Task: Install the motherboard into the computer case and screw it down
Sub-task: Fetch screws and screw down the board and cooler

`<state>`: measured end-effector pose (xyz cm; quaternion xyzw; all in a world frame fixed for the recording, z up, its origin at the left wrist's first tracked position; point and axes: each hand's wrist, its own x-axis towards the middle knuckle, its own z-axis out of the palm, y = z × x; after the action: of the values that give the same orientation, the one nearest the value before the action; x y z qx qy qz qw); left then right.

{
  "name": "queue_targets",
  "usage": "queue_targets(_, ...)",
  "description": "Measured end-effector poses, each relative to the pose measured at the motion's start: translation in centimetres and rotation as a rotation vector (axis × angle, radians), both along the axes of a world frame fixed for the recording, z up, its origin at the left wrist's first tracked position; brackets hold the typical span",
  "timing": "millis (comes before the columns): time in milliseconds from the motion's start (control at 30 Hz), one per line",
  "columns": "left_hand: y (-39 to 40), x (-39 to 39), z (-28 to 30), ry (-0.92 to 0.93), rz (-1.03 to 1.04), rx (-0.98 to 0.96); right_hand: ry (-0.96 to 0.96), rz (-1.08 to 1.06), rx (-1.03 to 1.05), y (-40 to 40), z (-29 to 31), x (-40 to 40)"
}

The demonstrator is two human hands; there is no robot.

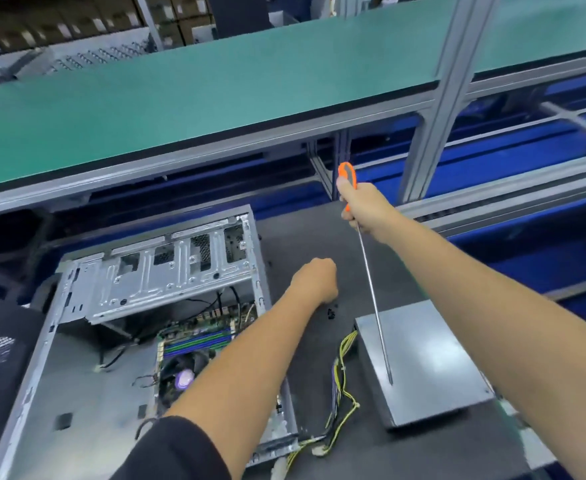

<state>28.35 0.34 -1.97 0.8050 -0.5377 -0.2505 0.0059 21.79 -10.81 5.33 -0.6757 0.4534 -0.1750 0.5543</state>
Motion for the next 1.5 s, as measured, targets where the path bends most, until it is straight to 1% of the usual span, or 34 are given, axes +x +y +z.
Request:
queue_targets(100, -1.6, -0.4, -2.1, -0.007, -0.008, 0.115, -0.017, 0.020, 0.055, -0.9, -1.7, -0.2)
queue_targets(233, -2.6, -1.0, -3.9, -0.024, -0.004, 0.155, -0.024, 0.029, 0.094, -1.8, -3.1, -0.4)
queue_targets(433, -3.1, -1.5, -4.8, 0.001, 0.014, 0.120, -0.014, 0.070, 0.107, -3.3, -3.3, -1.0)
queue_targets(600, -2.9, -1.7, -4.4, -0.016, -0.030, 0.089, 0.018, 0.088, 0.037, -3.6, -2.2, -0.9)
queue_targets(700, -2.6, -1.9, -4.3, -0.001, -0.047, 0.099, 0.007, 0.085, 0.032, -3.2, -1.2, -0.6)
queue_targets(800, -2.5, -2.2, -3.6, 0.011, -0.049, 0.081, -0.016, 0.102, 0.031, -2.7, 0.0, -0.4)
queue_targets(900, -2.5, -2.5, -1.8, 0.052, -0.064, 0.025, -0.038, 0.096, 0.011, -2.4, 1.1, -0.4)
queue_targets(967, -2.3, -2.0, 0.0, 0.120, -0.082, -0.071, -0.069, 0.071, 0.015, -2.0, 2.1, 0.0)
queue_targets(1000, -1.9, -1.4, 1.2, 0.183, -0.076, -0.136, -0.091, 0.060, 0.022, -1.7, 2.7, 0.5)
queue_targets(1100, 0.9, 1.7, 5.3, 0.362, -0.021, -0.374, -0.182, 0.054, 0.040, 0.3, 5.3, 3.4)
queue_targets(1167, 3.9, 4.1, 7.6, 0.544, 0.052, -0.524, -0.264, 0.033, 0.053, 2.2, 7.2, 6.0)
queue_targets(1233, 7.2, 6.7, 8.9, 0.767, 0.130, -0.614, -0.336, 0.020, 0.043, 4.2, 8.9, 8.5)
queue_targets(1267, 8.9, 7.9, 9.1, 0.833, 0.157, -0.634, -0.366, 0.021, 0.031, 5.3, 9.5, 9.7)
queue_targets(1333, 12.2, 10.0, 8.6, 0.888, 0.206, -0.635, -0.420, 0.023, -0.016, 7.2, 10.4, 11.6)
queue_targets(1500, 19.1, 13.2, 5.4, 0.915, 0.337, -0.529, -0.519, -0.052, -0.181, 10.8, 11.4, 14.4)
